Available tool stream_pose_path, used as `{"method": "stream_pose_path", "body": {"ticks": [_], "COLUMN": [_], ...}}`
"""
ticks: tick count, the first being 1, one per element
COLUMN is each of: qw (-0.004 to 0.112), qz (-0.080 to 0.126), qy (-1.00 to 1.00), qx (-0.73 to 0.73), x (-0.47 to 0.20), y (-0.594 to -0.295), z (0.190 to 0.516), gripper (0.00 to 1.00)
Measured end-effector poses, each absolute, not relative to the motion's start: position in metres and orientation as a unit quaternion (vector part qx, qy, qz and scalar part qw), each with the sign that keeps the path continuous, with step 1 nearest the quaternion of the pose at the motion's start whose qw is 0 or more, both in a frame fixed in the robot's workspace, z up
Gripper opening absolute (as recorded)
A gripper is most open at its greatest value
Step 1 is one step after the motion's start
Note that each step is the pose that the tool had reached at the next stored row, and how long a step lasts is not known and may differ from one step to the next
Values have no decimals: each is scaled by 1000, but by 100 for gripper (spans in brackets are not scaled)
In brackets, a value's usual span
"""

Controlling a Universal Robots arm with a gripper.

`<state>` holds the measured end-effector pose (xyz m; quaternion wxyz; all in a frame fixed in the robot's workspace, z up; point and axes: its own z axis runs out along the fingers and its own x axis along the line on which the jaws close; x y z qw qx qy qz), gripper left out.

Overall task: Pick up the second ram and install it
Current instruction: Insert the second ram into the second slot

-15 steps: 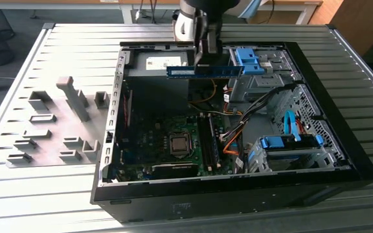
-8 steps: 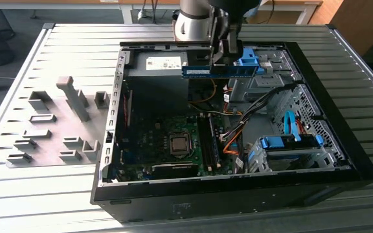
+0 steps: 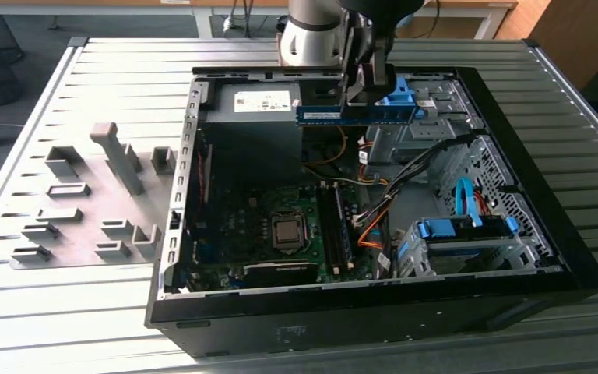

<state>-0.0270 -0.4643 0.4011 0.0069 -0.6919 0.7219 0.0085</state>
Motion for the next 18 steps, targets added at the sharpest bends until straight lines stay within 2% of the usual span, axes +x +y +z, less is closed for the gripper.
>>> {"method": "stream_pose_path", "body": {"ticks": [18], "qw": [8], "qz": [8], "qy": [771], "qx": [-637], "x": [-26], "y": [-464], "z": [399], "gripper": [14]}}
